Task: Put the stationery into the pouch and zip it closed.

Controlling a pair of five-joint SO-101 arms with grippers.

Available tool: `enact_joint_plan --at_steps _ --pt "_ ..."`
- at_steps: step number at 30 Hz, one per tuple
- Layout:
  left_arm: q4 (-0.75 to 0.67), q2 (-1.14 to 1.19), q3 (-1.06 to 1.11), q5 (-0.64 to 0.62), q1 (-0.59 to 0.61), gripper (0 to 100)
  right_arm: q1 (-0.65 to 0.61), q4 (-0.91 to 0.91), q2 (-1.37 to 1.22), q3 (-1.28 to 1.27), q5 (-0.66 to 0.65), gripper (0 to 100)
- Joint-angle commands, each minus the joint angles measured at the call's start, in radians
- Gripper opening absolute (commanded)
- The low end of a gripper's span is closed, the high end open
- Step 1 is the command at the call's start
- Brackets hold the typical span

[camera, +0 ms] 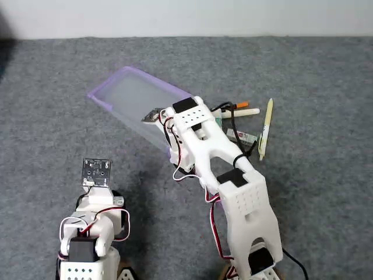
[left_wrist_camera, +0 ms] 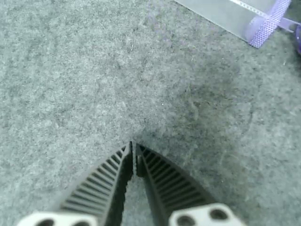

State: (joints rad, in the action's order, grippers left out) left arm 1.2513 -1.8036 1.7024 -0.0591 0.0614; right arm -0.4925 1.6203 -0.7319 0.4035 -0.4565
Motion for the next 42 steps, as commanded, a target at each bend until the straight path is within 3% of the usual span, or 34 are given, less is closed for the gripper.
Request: enact_joint_plan --at_steps 1,4,14,29,42 --pt "0.005 -0.014 -0.019 -0.006 0.003 1 -0.007 -0.001 -0.044 0.071 -0.006 14.3" --pt "0.005 -0.014 -0.019 -0.006 0.003 1 -0.008 0.033 -0.053 0.08 -0.005 0.0" --pt "0.005 -0.014 -0.019 -0.006 0.003 1 -0.022 0.166 0.168 0.08 -0.003 0.8" --pt "0.005 -0.014 -0.019 -0.006 0.003 1 -0.11 0.171 0.665 0.075 0.054 0.8" --pt "0.005 -0.014 -0.019 -0.006 0.003 1 -0.225 0.171 0.866 0.074 0.054 0.8"
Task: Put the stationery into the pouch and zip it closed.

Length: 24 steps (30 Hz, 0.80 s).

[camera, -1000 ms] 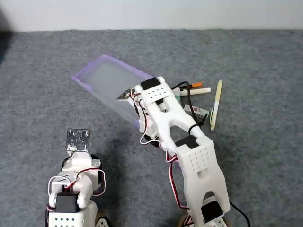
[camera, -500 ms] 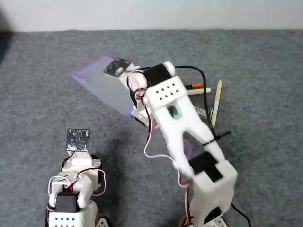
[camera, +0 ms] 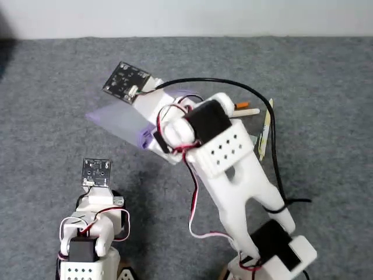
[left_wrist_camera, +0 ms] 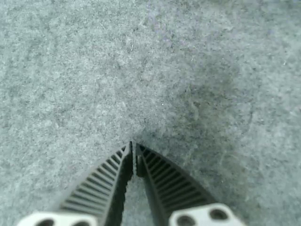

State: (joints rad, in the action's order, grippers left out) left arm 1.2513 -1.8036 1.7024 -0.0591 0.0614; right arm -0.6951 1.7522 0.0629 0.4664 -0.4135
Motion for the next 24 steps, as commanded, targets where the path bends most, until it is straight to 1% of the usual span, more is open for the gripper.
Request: enact_joint_plan --at_steps 1,5,16,20,23,24 --pt "0.005 -0.014 -0.019 -0.006 0.003 1 -0.028 0.039 0.077 0.011 0.012 0.8" --pt "0.005 -0.014 -0.019 -0.006 0.003 1 -0.047 0.044 0.097 0.009 0.015 0.8" --pt "0.005 -0.015 -0.019 -0.003 0.003 1 -0.047 0.044 0.081 0.009 0.014 0.8" --pt "-0.035 -0.015 -0.065 0.018 0.006 1 -0.047 0.044 0.067 0.009 0.012 0.8" --pt "-0.044 -0.015 -0.163 0.021 0.066 4 -0.047 0.044 0.061 0.009 0.014 0.8" --pt "-0.044 -0.015 -0.205 -0.003 0.098 7 -0.047 0.044 0.061 0.009 0.014 0.8"
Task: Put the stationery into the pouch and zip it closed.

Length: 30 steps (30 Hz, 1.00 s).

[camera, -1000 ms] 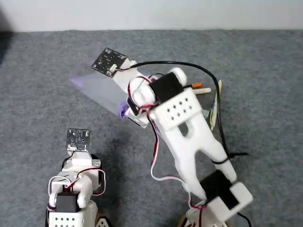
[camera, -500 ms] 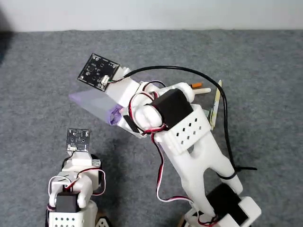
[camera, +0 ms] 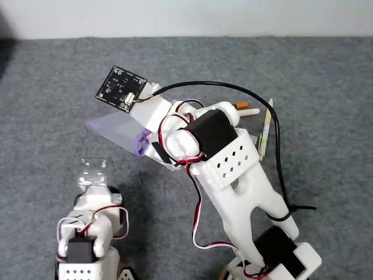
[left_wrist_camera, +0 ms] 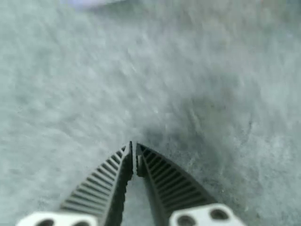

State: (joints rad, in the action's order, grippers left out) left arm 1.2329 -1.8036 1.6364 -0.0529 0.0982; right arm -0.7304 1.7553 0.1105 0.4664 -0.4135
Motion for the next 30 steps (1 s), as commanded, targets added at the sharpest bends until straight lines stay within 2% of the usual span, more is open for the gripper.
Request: enact_joint_plan --at_steps 1,4,8,13,18,25,30 --pt "-0.021 -0.014 -0.182 -0.055 0.094 9 -0.012 0.039 0.013 0.009 0.015 0.8" --pt "0.04 -0.014 -0.294 -0.176 0.153 22 -0.012 0.039 0.013 0.009 0.015 0.8" --pt "0.049 -0.012 -0.358 -0.192 0.157 36 -0.028 0.036 0.012 0.009 0.037 0.8" --pt "0.064 -0.011 -0.565 -0.219 0.031 36 -0.107 0.03 -0.01 0.011 0.072 0.8" --pt "0.133 -0.011 -0.693 -0.285 -0.107 34 -0.114 0.001 -0.048 0.015 0.072 0.8" --pt "0.157 -0.011 -0.634 -0.287 -0.011 34 -0.131 0.035 -0.047 0.015 0.072 0.8" --pt "0.157 -0.011 -0.562 -0.227 -0.005 34 -0.131 0.031 -0.01 0.017 0.072 0.8"
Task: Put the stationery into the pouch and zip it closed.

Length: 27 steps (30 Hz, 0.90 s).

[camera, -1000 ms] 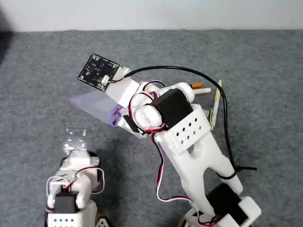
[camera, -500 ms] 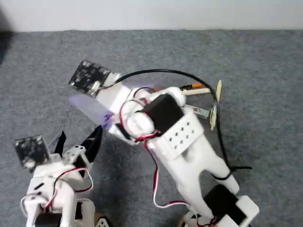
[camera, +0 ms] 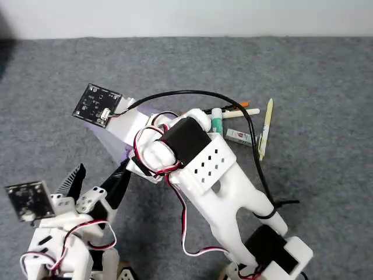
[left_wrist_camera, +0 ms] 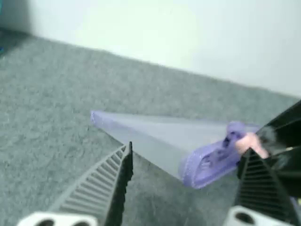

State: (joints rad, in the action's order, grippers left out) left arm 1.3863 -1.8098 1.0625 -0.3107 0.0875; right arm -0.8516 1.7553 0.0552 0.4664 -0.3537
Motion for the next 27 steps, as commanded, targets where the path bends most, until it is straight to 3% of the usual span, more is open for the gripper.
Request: enact_joint_plan --at_steps 1,17,27 --pt "-0.002 -0.005 0.022 0.04 0.005 34 -0.01 0.033 0.054 0.017 0.012 0.8" --pt "-0.195 -0.005 0.182 0.109 0.005 24 -0.065 0.041 0.097 0.015 0.014 0.8" --pt "-0.203 -0.005 0.236 0.183 0.012 15 -0.07 0.041 0.097 0.011 0.014 0.8"
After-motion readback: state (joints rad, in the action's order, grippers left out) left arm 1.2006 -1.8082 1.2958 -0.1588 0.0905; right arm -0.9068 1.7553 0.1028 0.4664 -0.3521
